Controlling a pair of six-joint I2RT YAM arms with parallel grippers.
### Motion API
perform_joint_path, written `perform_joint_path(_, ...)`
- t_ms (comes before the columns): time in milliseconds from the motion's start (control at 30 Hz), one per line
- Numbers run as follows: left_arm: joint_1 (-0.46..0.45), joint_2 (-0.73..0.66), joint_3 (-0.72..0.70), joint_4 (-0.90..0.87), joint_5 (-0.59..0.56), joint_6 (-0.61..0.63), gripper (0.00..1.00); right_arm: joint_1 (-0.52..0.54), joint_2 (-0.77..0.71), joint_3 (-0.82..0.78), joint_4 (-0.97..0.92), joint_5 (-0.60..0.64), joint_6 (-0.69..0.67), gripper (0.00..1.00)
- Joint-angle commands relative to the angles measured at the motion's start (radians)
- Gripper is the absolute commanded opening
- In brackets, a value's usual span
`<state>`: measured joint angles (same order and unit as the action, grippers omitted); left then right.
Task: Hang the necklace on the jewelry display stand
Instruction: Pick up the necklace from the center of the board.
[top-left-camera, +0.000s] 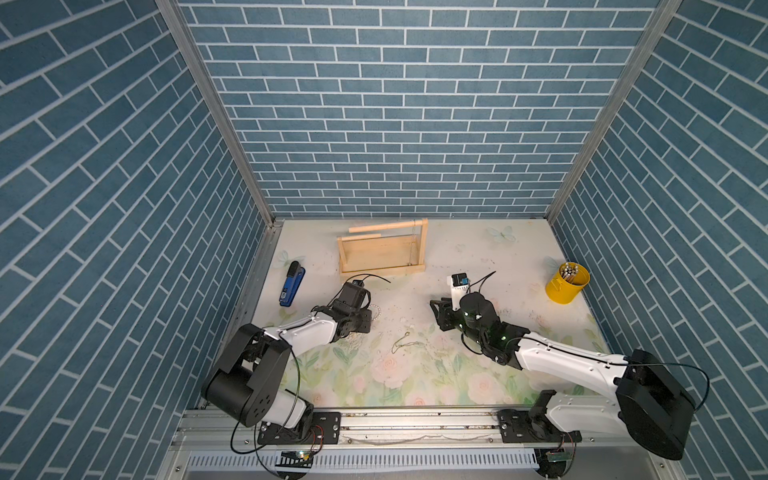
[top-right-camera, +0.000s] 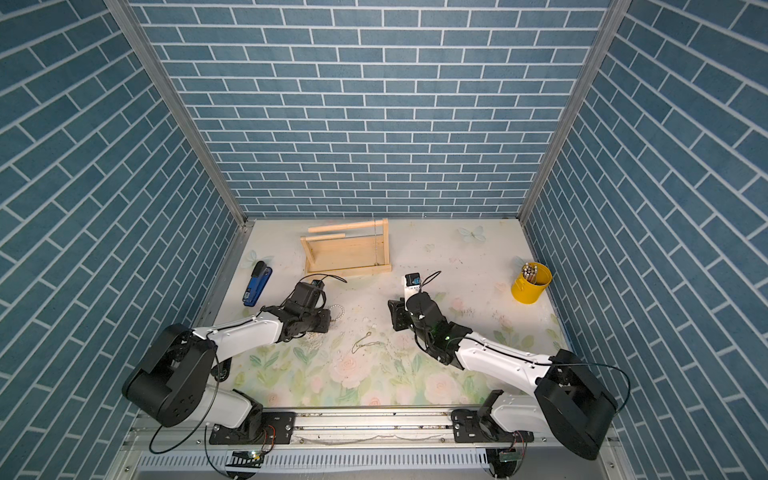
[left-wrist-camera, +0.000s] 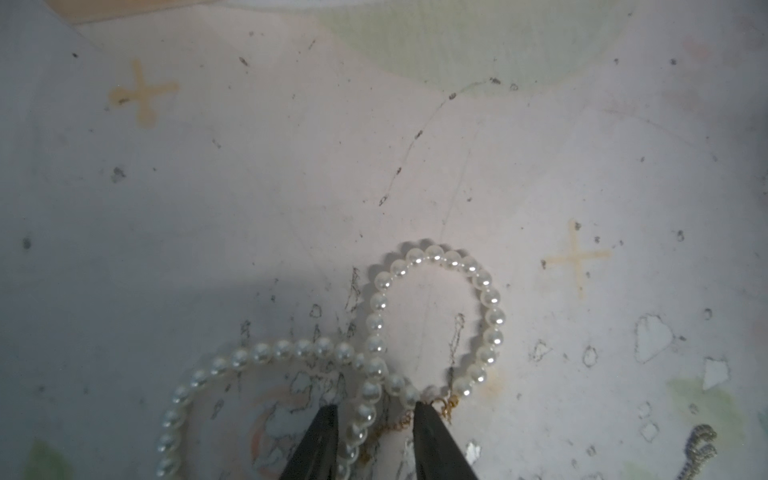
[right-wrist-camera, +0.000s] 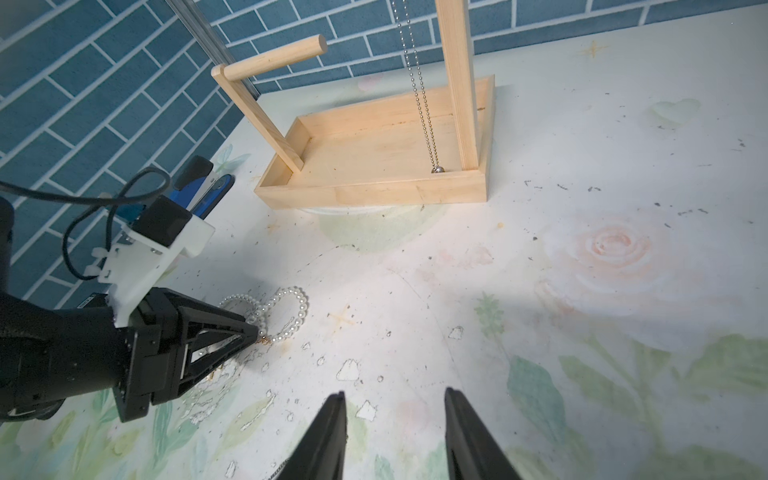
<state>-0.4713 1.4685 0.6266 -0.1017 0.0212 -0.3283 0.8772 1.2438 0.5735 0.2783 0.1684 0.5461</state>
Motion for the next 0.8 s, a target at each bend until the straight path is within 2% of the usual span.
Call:
perform_joint_path(0,0.004,0.0,-0.002,0.0,0.004,-0.002,0.36,0.005,-0.013,-0.013,0.028,0.015,0.013,0.42)
perform_joint_path(167,0.005,0.046,0.031,-0.031,-0.032,-0.003,0.3,0.005,-0.01,-0.014,0.032,0.0,0.021,0.42)
perform_joint_path(300,0.003,0.03,0.036,-0.034,-0.049,-0.001,0.15,0.005,-0.033,0.001,-0.017,-0.001,0.029,0.42)
perform_joint_path(433,0.002,-0.058,0.03,-0.037,-0.037,-0.016,0.01,0.005,-0.115,-0.03,-0.041,0.017,0.046,0.42)
perform_joint_path(567,0.002,-0.176,0.055,-0.081,-0.01,-0.028,0.0,0.005,-0.169,-0.07,-0.023,0.04,0.052,0.42)
perform_joint_path(767,0.002,-0.345,0.165,-0.217,0.002,-0.026,0.0,0.005,-0.14,-0.038,-0.017,0.005,0.043,0.42)
